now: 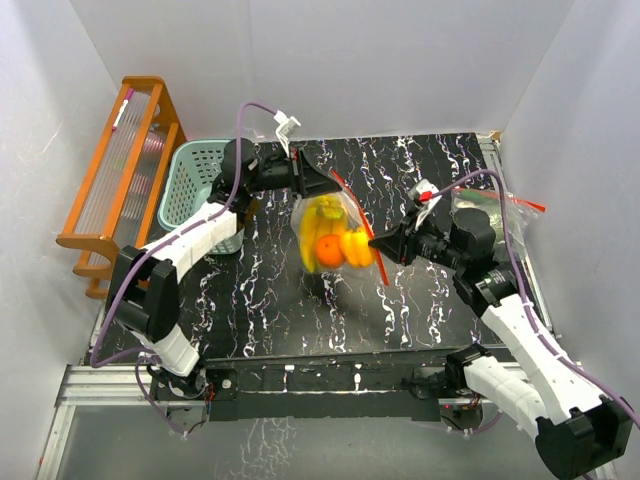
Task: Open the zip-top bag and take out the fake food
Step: Unzip the zipper food storage bag at the center of the board.
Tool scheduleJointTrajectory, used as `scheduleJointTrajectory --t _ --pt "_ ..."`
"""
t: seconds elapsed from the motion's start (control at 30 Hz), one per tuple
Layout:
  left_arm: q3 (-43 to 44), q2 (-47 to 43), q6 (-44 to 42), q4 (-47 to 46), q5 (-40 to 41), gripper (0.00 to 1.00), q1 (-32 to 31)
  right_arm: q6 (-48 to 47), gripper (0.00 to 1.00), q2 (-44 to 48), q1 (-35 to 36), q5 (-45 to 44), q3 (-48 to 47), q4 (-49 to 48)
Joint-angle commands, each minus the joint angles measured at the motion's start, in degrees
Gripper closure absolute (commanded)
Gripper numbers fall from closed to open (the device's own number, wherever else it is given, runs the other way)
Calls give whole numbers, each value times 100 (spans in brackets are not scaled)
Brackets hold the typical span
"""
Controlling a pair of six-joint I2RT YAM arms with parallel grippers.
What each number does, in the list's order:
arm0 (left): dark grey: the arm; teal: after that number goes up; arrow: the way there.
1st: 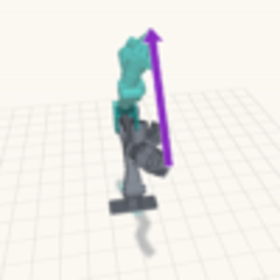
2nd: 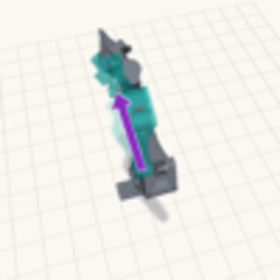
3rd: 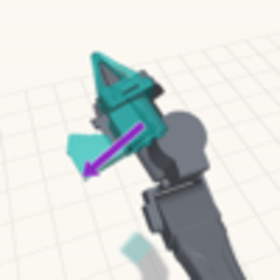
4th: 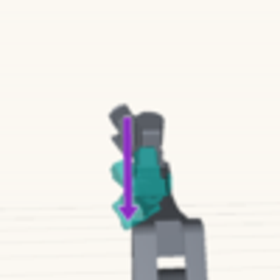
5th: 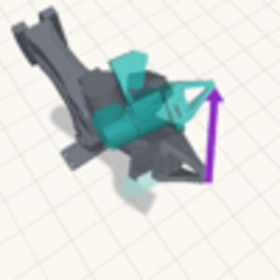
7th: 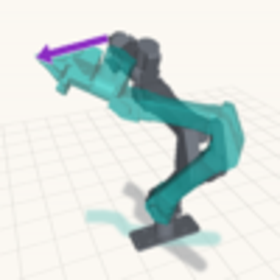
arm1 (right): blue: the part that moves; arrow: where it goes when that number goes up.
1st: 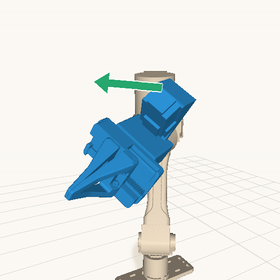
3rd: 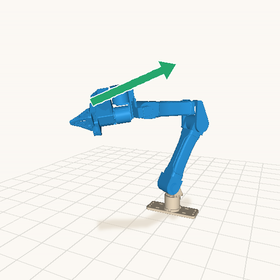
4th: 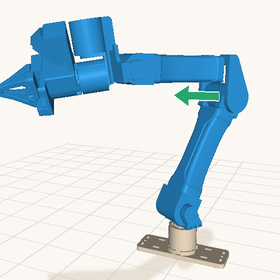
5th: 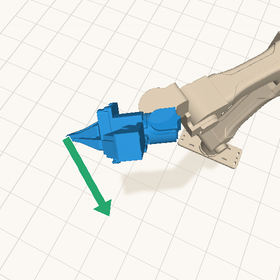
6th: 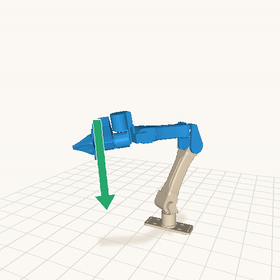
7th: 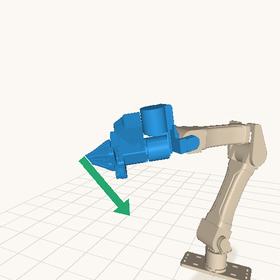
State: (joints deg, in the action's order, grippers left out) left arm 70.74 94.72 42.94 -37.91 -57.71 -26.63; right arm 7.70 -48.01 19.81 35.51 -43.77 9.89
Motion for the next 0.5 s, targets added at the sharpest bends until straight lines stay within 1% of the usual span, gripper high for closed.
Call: scheduleJointTrajectory --t 0.0,0.17,0.23,0.33,0.37,0.4,0.47 --pt "491 -359 133 -249 831 100 480 429 92 244 -5 146 420 -9" --pt "816 -206 445 -420 792 100 793 803 92 627 -6 281 867 -154" --pt "816 -182 579 -541 807 100 835 892 92 742 -6 376 931 -160" --pt "698 -88 881 -885 702 100 843 956 92 905 -4 227 999 -183" --pt "585 -66 1108 -1178 633 100 838 969 88 933 -4 142 989 -199" --pt "469 -42 1320 -1578 573 100 840 985 81 948 -5 77 966 -206" --pt "263 -41 1562 -1863 533 100 842 1008 66 943 -6 9 835 -175"
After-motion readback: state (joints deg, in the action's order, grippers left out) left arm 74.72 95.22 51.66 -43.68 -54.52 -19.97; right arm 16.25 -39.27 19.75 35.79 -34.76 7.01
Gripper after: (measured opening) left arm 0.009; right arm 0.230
